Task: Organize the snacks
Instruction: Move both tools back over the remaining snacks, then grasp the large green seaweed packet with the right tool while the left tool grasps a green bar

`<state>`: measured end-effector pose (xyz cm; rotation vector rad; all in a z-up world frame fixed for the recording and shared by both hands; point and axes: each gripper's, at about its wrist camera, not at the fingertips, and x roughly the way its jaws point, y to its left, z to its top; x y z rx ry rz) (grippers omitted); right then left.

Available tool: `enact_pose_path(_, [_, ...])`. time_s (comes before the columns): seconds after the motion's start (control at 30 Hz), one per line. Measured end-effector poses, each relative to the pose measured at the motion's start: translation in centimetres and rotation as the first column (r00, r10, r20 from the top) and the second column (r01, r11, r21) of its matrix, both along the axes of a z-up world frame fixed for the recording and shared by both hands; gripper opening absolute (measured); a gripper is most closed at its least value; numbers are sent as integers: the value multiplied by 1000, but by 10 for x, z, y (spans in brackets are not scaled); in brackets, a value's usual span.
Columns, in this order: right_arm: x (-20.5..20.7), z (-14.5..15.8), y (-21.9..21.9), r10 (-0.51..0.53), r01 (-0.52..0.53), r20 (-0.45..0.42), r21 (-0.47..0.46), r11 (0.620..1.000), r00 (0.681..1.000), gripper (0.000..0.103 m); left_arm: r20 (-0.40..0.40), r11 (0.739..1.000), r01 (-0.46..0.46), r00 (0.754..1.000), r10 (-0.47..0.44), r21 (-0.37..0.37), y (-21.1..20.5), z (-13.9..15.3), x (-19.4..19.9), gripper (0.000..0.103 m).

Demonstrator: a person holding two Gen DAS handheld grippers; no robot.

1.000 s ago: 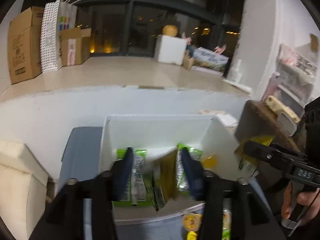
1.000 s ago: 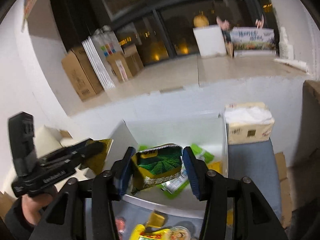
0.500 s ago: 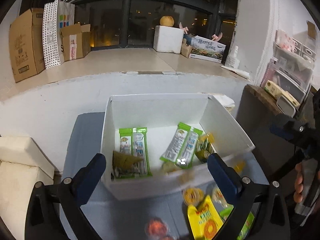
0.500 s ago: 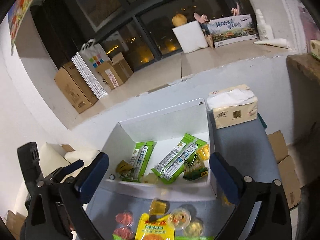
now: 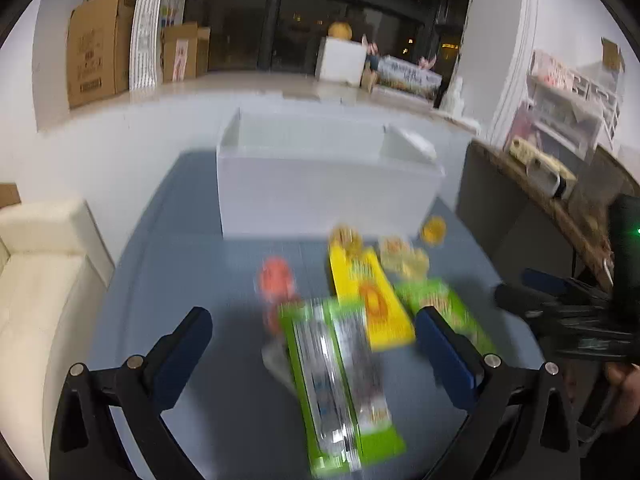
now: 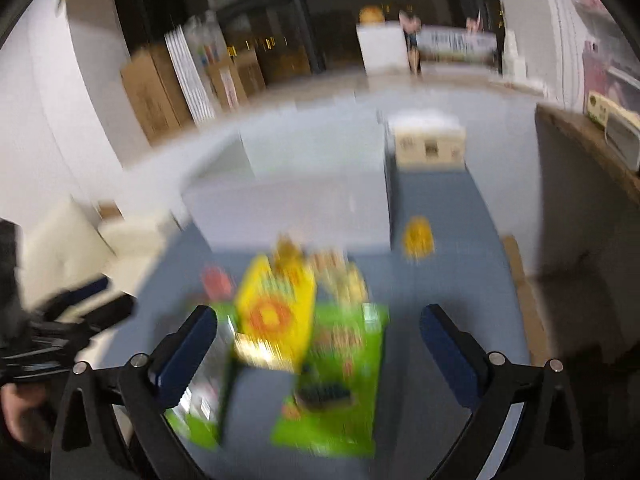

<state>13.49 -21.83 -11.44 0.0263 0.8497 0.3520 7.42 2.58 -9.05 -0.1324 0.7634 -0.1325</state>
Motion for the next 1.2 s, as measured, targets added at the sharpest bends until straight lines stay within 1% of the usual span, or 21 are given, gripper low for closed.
enact_pose_path(0.07, [2,-26,7,-9,5,-62,-68,998,998,103,-37,1000,1,999,0,23,-5,-15,-12,103])
enact_pose_path(0.13, [6,-40,11,-7,-1,-103,-74,997,995,103,-73,1000,-1,997,3,27,-7,-28,-21,103])
enact_pose_path(0.2, [10,-50,14,-7,-2,-117,-81,997,993,103,-102,1000,-2,995,5,28,-8,-38,-27,103])
enact_pose_path(0.33, [22,-62,17,-9,-2,-150,-73,997,989,103,-125,999,-16,992,20,31,-8,-49,-34,103])
enact_pose_path(0.37, [24,-66,17,-13,2,-163,-65,998,987,101,-130,999,-19,991,23,31,-8,-51,-34,103])
enact_pose_path(0.43, [26,-70,16,-17,5,-173,-68,998,985,76,-136,999,-23,990,27,31,-8,-55,-34,103])
enact_pose_path(0.47, [25,-72,14,-25,13,-171,-72,997,985,73,-139,999,-24,990,28,31,-9,-57,-33,103])
enact_pose_path(0.5, [24,-73,13,-27,16,-165,-68,998,986,73,-141,999,-25,990,29,31,-11,-59,-32,103])
enact_pose_path(0.6, [16,-69,10,-30,22,-155,-49,999,987,73,-159,999,-25,987,30,38,-17,-65,-21,103])
enact_pose_path(0.7, [1,-55,7,-42,39,-103,-35,999,994,73,-167,999,-34,985,40,37,-22,-71,-11,103])
enact_pose_path(0.87, [-26,-32,-7,-47,47,-35,7,999,998,73,-180,996,-50,982,61,70,-28,-79,7,103])
enact_pose_path(0.93, [-33,-27,-12,-47,47,-20,19,999,999,73,-170,995,-61,983,74,77,-30,-80,9,103])
enact_pose_path(1.03, [-40,-20,-15,-45,45,-6,41,998,999,73,-181,994,-71,980,85,84,-33,-82,15,103])
enact_pose_path(1.2, [-42,-17,-19,-36,36,-1,70,997,999,73,-189,992,-84,977,100,92,-41,-87,21,103])
